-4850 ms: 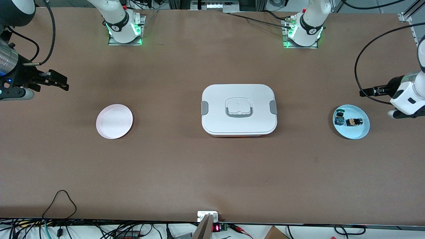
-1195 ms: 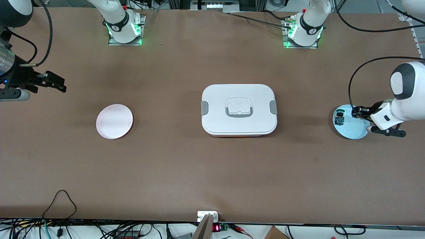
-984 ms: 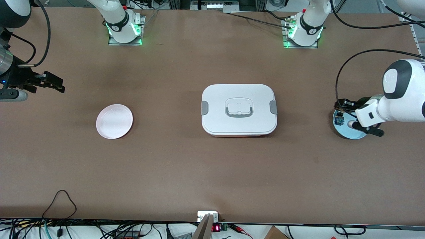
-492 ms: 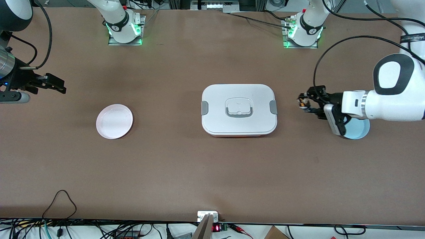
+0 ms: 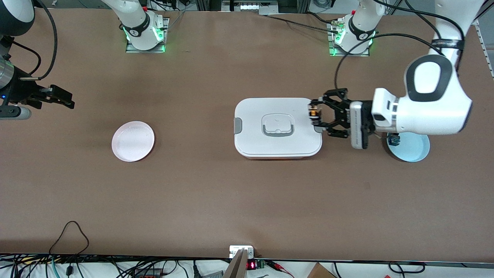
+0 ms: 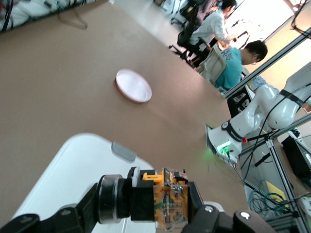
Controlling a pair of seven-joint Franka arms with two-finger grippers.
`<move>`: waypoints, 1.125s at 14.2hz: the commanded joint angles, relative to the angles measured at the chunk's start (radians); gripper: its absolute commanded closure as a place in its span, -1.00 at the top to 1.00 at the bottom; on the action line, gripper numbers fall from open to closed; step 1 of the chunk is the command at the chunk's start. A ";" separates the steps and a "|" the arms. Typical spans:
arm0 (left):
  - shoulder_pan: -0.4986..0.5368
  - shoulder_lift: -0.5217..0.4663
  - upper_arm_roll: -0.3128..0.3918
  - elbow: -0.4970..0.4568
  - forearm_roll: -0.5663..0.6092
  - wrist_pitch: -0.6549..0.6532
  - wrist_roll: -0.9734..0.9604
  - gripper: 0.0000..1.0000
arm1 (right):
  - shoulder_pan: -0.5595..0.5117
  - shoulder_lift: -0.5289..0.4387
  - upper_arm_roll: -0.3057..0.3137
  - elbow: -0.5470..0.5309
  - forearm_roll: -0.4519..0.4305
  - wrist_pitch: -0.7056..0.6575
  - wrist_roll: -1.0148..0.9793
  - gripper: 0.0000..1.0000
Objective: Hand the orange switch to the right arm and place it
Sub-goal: 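Carry the switch over the box while the right gripper reaches toward it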
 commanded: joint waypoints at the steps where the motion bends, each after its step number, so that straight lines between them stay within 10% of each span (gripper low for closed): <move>1: -0.002 0.034 -0.054 0.004 -0.152 0.097 0.215 -0.67 | -0.008 -0.010 0.003 0.006 0.152 -0.077 -0.017 1.00; 14: -0.321 0.066 -0.065 -0.016 -0.895 0.549 0.754 -0.67 | 0.061 0.163 0.017 -0.074 1.252 -0.038 -0.057 1.00; 16: -0.339 0.071 -0.064 -0.016 -0.942 0.550 0.783 -0.66 | 0.085 0.200 0.018 -0.080 1.292 -0.033 -0.118 1.00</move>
